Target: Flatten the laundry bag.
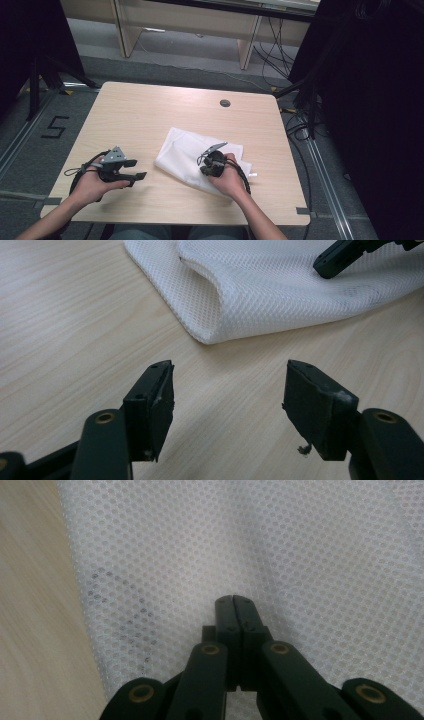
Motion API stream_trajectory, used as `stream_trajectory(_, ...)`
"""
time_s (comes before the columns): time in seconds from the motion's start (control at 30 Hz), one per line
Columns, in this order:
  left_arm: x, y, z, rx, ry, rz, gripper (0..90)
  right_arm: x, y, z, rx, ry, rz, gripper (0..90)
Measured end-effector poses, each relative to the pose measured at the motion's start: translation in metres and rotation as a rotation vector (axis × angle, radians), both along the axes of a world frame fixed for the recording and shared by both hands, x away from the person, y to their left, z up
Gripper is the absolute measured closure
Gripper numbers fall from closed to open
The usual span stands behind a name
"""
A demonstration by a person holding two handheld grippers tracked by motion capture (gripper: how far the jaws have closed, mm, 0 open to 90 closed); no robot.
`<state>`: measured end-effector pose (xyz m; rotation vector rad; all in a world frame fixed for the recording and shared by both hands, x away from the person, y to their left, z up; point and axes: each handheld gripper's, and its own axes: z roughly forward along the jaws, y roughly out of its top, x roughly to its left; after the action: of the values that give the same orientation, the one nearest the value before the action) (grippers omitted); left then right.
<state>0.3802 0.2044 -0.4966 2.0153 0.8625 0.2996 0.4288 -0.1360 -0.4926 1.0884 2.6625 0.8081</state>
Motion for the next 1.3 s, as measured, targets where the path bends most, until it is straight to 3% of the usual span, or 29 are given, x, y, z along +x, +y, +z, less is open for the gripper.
stream_trajectory(0.2, -0.001, -0.001, 0.001, -0.006, 0.02, 0.002, 36.8, -0.001, 0.002, -0.001, 0.01, -0.004, 0.016, 90.0)
stream_trajectory(0.3, -0.001, -0.003, 0.001, -0.037, 0.027, 0.003, 37.0, -0.002, 0.006, -0.001, 0.012, 0.004, 0.028, 90.0)
stream_trajectory(0.57, -0.004, -0.012, 0.002, -0.045, -0.014, -0.006, 38.9, -0.004, 0.015, 0.0, 0.01, 0.025, 0.069, 90.0)
stream_trajectory(0.67, -0.003, -0.011, 0.002, -0.023, -0.008, -0.015, 39.3, -0.001, 0.02, 0.0, 0.015, 0.037, 0.103, 90.0)
stream_trajectory(0.9, -0.003, -0.012, -0.002, -0.025, -0.001, 0.002, 39.3, 0.003, 0.028, -0.001, 0.038, 0.076, 0.125, 90.0)
stream_trajectory(1.03, -0.001, -0.012, -0.003, -0.007, 0.002, -0.014, 39.4, 0.003, 0.032, 0.0, 0.032, 0.07, 0.132, 90.0)
stream_trajectory(1.2, -0.001, -0.012, -0.006, -0.006, 0.01, 0.006, 41.0, 0.003, 0.037, -0.001, 0.031, 0.058, 0.152, 90.0)
stream_trajectory(1.3, -0.001, -0.011, -0.007, 0.017, 0.031, -0.002, 42.7, 0.003, 0.04, -0.001, 0.028, 0.055, 0.152, 90.0)
